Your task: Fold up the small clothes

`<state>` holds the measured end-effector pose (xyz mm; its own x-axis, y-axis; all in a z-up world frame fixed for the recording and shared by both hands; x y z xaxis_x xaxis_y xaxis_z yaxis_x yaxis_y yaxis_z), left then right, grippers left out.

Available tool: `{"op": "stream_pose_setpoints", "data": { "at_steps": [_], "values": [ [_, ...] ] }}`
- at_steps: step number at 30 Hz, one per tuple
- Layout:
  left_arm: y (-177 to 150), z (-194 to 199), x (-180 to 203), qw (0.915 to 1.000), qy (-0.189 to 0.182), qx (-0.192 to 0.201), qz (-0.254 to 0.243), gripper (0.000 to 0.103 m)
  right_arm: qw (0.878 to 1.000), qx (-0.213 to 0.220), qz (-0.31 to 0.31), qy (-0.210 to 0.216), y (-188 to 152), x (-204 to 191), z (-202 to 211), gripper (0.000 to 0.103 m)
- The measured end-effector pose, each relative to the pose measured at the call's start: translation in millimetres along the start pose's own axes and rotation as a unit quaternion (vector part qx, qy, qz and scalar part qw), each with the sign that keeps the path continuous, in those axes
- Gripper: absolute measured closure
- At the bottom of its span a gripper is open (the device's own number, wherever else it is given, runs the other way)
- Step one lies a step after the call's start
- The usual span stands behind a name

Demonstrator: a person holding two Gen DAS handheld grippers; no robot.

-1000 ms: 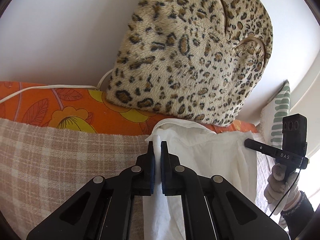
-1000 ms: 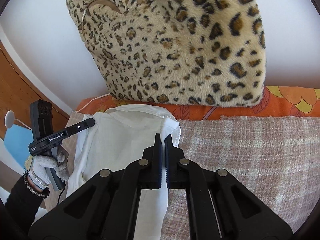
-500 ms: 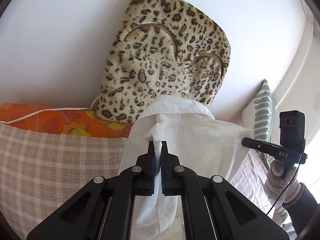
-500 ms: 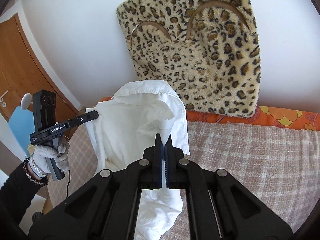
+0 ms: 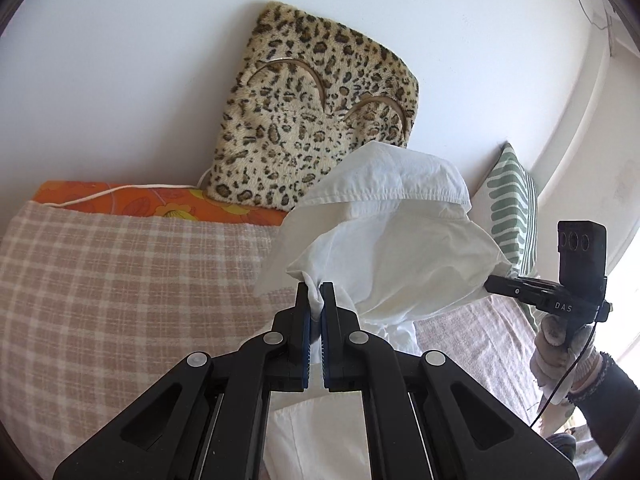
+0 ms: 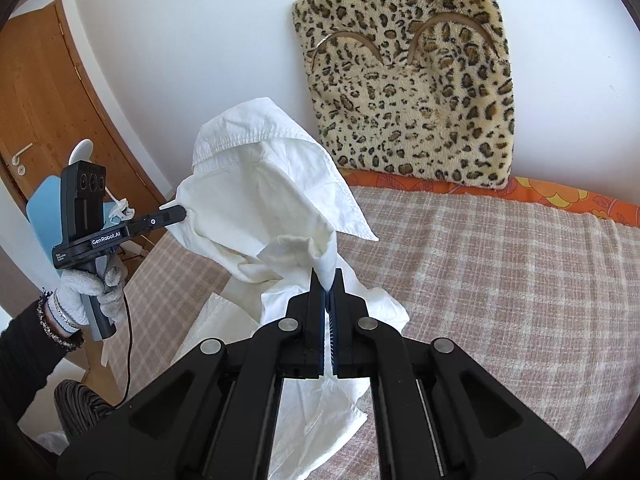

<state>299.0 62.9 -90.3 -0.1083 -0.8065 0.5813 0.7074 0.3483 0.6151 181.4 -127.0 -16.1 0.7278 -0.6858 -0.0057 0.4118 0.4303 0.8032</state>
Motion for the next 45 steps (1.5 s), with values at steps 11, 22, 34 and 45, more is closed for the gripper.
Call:
{"op": "stream_pose_setpoints", "data": {
  "at_steps": [11, 22, 34, 45],
  "values": [
    [-86.5, 24.3, -18.2, 0.9992, 0.020, -0.034, -0.009, 0.101, 0.999, -0.032, 0.012, -0.009, -77.1, -32.5, 17.6, 0.100],
    [-145.5, 31.3, -25.5, 0.9923, 0.070, -0.072, -0.073, 0.101, 0.997, -0.061, 0.034, -0.027, -126.7, -52.9, 13.4, 0.100],
    [-159.0, 69.8, -27.1, 0.9840, 0.099, -0.091, -0.117, 0.097, 0.986, -0.110, 0.103, -0.070, -141.9, -58.1, 33.1, 0.100],
    [-165.9, 37.0, 52.4, 0.9780, 0.040, -0.084, -0.186, 0.068, 0.999, -0.025, 0.027, -0.027, -95.3, -57.2, 46.0, 0.089]
  ]
}}
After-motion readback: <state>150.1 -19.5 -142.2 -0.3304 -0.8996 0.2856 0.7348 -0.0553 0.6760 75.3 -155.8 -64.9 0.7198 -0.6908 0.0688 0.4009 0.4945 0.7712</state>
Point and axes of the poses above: each gripper's, at about its wrist camera, not at the fingertips, and z roughly against the way its jaws point, x to its right, y to its top, the point moved 4 cm from there along -z, roughly the way its jaws point, and after that the axes turned 15 degrees about z, right-handed, at the moved point
